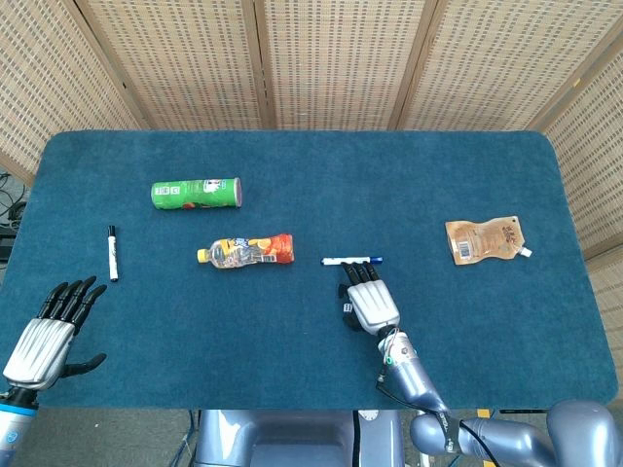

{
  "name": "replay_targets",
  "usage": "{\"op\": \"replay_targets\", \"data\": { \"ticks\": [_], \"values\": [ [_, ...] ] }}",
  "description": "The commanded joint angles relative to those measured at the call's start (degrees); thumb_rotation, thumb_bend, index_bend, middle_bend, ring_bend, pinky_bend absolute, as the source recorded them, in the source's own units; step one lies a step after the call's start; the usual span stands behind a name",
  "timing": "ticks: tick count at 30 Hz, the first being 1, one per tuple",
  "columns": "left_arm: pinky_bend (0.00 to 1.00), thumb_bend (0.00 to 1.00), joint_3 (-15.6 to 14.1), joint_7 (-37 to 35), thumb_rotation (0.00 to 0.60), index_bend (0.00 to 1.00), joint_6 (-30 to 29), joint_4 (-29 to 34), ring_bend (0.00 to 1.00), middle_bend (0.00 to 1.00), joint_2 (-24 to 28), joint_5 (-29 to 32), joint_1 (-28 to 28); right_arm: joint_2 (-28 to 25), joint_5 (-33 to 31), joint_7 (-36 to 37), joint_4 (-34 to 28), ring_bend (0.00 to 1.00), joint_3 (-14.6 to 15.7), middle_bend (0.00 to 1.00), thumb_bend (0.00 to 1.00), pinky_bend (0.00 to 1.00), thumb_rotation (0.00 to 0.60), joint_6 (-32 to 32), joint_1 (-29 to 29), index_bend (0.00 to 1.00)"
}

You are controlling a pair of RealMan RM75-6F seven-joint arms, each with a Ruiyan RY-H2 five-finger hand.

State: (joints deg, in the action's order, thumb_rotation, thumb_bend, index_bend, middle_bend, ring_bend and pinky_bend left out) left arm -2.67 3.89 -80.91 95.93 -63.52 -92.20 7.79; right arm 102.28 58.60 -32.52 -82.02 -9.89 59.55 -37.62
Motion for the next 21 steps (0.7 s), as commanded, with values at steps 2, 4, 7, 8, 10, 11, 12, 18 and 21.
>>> {"op": "replay_targets", "data": {
  "ticks": [2,4,7,8,10,11,12,18,21],
  "values": [
    [0.0,0.17,0.0,0.0,0.6,0.0,-0.1,0.0,0.0,0.0,0.0,0.0,0.0,0.1,-0.2,-0.2,0.2,0.0,0.2,0.07,0.36,0.0,0.6,-0.1,-0.1,0.4],
    [0.0,0.17,0.0,0.0,0.6,0.0,-0.1,0.0,0.0,0.0,0.0,-0.1,0.0,0.2,-0.3,-0.3,0.4,0.0,0.3,0.07,0.36,0.0,0.6,-0.1,-0.1,0.4],
    [0.0,0.17,0.0,-0.1,0.6,0.0,-0.1,0.0,0.0,0.0,0.0,0.0,0.0,0.4,-0.4,-0.3,0.6,0.0,0.4,0.07,0.36,0.0,0.6,-0.1,-0.2,0.41],
    [0.0,0.17,0.0,-0.1,0.6,0.0,-0.1,0.0,0.0,0.0,0.0,-0.1,0.0,0.4,-0.4,-0.3,0.6,0.0,0.4,0.07,0.36,0.0,0.6,-0.1,-0.2,0.42],
    [0.0,0.17,0.0,0.0,0.6,0.0,-0.1,-0.1,0.0,0.0,0.0,-0.1,0.0,0.4,-0.4,-0.2,0.8,0.0,0.4,0.07,0.36,0.0,0.6,-0.1,-0.2,0.42],
    [0.0,0.17,0.0,-0.1,0.6,0.0,-0.1,-0.1,0.0,0.0,0.0,-0.1,0.0,0.5,-0.4,-0.1,0.9,0.0,0.5,0.07,0.36,0.0,0.6,0.0,-0.3,0.42],
    [0.0,0.17,0.0,-0.1,0.6,0.0,-0.1,-0.1,0.0,0.0,0.0,0.0,0.0,0.5,-0.4,-0.1,0.9,0.0,0.5,0.07,0.36,0.0,0.6,0.0,-0.3,0.43],
    [0.0,0.17,0.0,-0.1,0.6,0.0,0.0,0.0,0.0,0.0,0.0,0.0,0.0,0.6,-0.4,0.1,1.2,0.0,0.5,0.08,0.36,0.0,0.6,0.0,-0.3,0.44],
    [0.0,0.17,0.0,-0.2,0.6,0.0,0.0,0.0,0.0,0.0,0.0,0.0,0.0,0.6,-0.4,0.2,1.4,0.0,0.6,0.09,0.37,0.0,0.6,0.0,-0.3,0.45]
  ]
}}
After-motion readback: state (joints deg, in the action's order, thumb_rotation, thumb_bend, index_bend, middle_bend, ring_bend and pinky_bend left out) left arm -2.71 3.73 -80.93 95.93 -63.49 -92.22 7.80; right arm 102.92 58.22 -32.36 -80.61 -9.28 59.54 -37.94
